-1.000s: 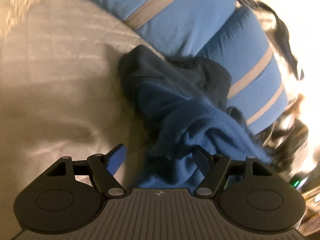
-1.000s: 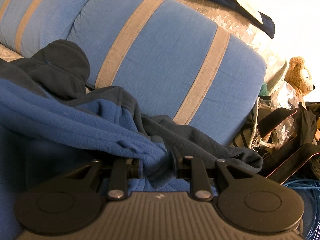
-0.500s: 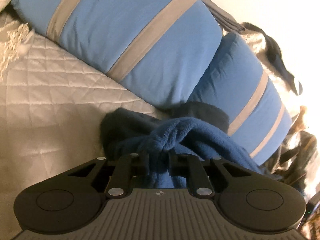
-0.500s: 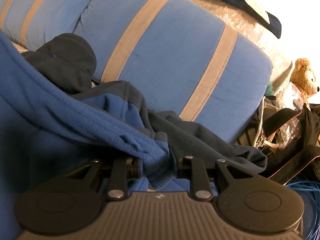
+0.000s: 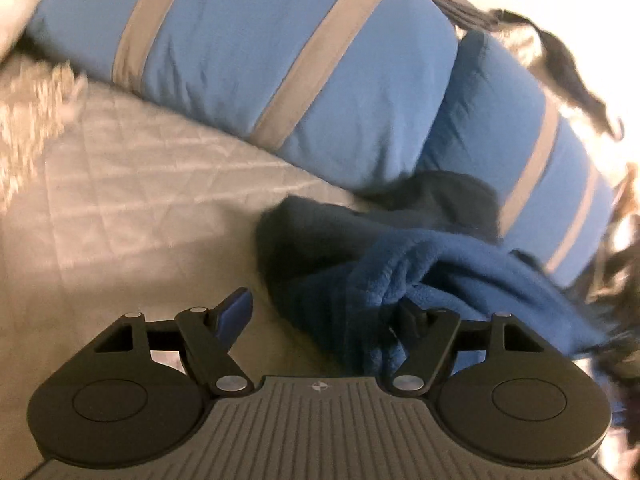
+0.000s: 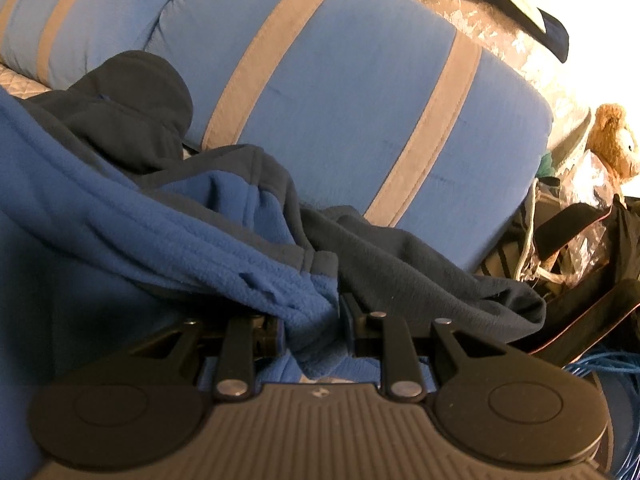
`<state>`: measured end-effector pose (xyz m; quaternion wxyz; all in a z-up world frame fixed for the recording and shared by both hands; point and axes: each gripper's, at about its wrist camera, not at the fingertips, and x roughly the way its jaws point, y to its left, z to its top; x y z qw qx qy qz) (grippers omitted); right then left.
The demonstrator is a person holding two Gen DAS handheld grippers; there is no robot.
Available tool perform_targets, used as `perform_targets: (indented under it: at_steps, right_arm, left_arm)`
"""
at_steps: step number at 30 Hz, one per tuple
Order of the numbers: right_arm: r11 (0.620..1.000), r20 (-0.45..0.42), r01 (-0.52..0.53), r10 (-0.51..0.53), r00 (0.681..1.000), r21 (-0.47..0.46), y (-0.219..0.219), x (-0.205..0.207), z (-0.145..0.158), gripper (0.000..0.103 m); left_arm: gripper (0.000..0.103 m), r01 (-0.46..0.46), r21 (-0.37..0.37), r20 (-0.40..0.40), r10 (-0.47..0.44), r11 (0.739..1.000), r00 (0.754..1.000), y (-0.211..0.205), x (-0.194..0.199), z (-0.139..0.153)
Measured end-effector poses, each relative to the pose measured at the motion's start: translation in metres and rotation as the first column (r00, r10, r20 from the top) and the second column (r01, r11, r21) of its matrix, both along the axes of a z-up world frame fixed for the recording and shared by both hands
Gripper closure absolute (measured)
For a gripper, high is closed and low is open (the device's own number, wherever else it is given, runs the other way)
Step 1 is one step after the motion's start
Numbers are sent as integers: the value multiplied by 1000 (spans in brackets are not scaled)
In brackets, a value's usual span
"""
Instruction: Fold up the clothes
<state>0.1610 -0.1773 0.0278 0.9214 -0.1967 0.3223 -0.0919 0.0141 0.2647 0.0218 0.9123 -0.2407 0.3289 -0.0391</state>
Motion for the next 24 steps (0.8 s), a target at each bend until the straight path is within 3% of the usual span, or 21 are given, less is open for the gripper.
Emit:
perform_targets:
  at_steps: [2,12,17,24]
  right_arm:
    - [1000,-5,3,-3,1000,3,0,0,-2,61]
    - [1000,-26,19,-18,999,10,-2,-1,-7,59]
    - [1000,-28,15,-14,999,12,-2,-6,-7,59]
    - [1000,-20,4,-4,1000,20,-3,-8,-5,58]
  left_arm:
    - [31,22,-20,-13,-22,1000,1000,6,-10,1]
    - [31,152,57,-179,-140,987,974,0,-51,-5]
    - [31,220,7,-242,-212,975,947,-7,-52,-18]
    - [31,159,-45,-115,-164,986,980,-19,-38,-17]
